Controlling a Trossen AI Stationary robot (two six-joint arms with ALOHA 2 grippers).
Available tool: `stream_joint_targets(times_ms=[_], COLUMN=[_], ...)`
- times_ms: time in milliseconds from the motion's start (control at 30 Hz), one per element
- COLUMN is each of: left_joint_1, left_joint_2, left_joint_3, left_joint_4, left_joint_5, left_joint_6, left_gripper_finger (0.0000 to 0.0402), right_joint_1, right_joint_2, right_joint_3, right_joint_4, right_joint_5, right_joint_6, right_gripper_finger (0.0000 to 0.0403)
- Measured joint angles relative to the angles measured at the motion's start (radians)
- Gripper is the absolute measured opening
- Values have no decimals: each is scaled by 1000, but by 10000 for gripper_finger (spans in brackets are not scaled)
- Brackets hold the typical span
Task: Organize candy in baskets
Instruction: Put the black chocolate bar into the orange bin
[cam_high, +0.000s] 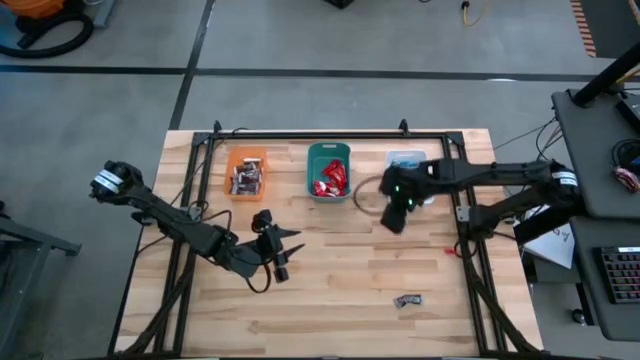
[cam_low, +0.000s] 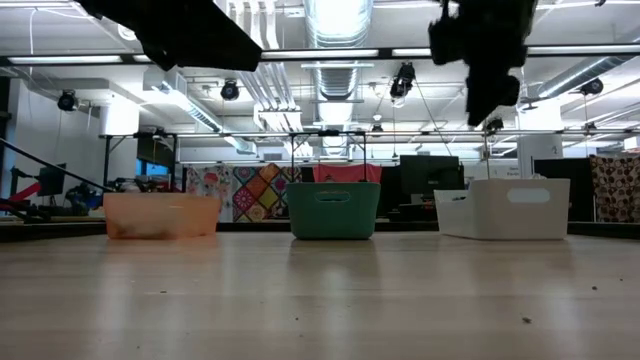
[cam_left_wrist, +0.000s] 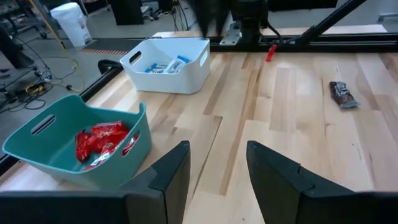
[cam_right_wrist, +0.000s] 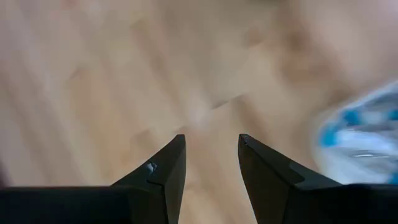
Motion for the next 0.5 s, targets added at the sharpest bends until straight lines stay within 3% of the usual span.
stream_joint_targets(times_ms=[233,500], left_joint_1=[0,0], left_joint_2=[0,-1], left_joint_3=[0,0], left_joint_4=[-6,-6], left_joint_5=[-6,-7], left_joint_6=[0,0], left_gripper_finger=[142,142], right_joint_1=[285,601], right_joint_2=[0,20], right_joint_3=[-6,-31], right_joint_4=[-2,-4], right_joint_5=[-31,145], right_joint_6=[-9,129], right_gripper_finger=[139,139])
